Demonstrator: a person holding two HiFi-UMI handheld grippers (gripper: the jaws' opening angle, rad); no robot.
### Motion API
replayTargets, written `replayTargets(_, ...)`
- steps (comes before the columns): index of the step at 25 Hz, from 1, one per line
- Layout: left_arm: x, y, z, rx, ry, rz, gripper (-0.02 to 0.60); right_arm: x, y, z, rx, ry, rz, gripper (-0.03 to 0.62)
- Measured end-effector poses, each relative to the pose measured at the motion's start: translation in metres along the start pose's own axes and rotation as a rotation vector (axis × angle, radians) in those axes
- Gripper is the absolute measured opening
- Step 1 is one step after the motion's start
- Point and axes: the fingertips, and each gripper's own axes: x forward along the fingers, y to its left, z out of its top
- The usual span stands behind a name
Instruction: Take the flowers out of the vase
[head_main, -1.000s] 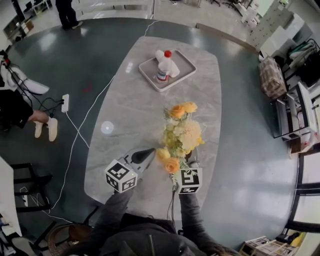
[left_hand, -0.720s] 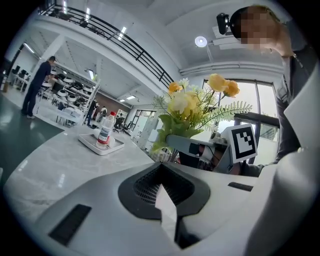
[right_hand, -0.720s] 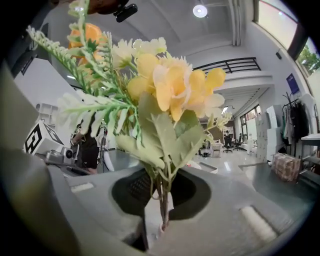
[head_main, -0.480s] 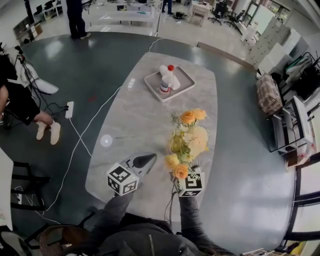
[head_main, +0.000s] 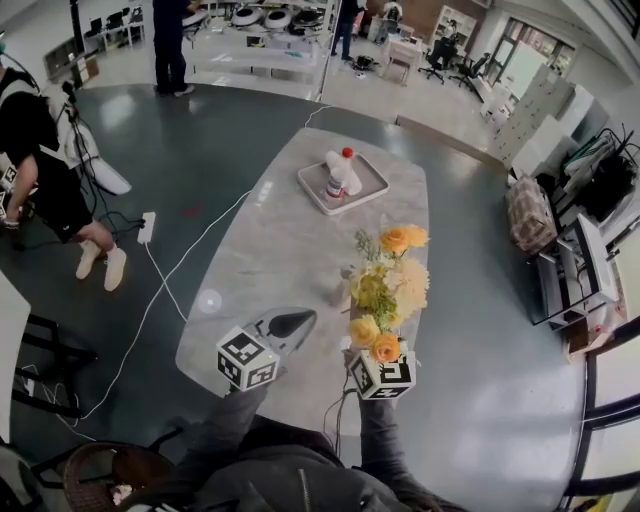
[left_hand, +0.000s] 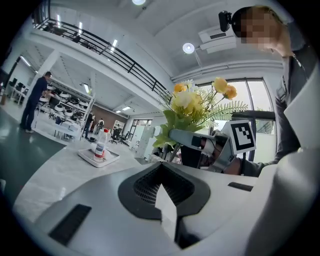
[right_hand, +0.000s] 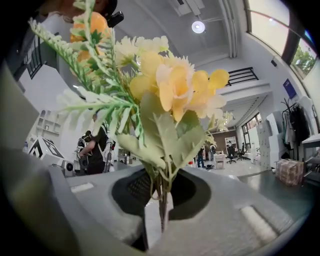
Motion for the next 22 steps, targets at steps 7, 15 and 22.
replayTargets(7, -0.024, -0.034, -0.010, 0.013, -0.012, 0.005, 0.000, -0.048, 0.027, 0.007, 0.011, -0.008, 0.032, 0.046)
replayTargets(15, -0.047, -0.059, -0.046, -0.010, 0.031, 0.009, 0.000, -0.099, 0.048, -0.033, 0.112, 0.070, 0.041, 0.046)
replayTargets(22, -0.053, -0.075, -0.081, -0.039, 0.093, -0.006, 0.000, -0.135, 0.050, -0.095, 0.210, 0.197, -0.014, 0.046)
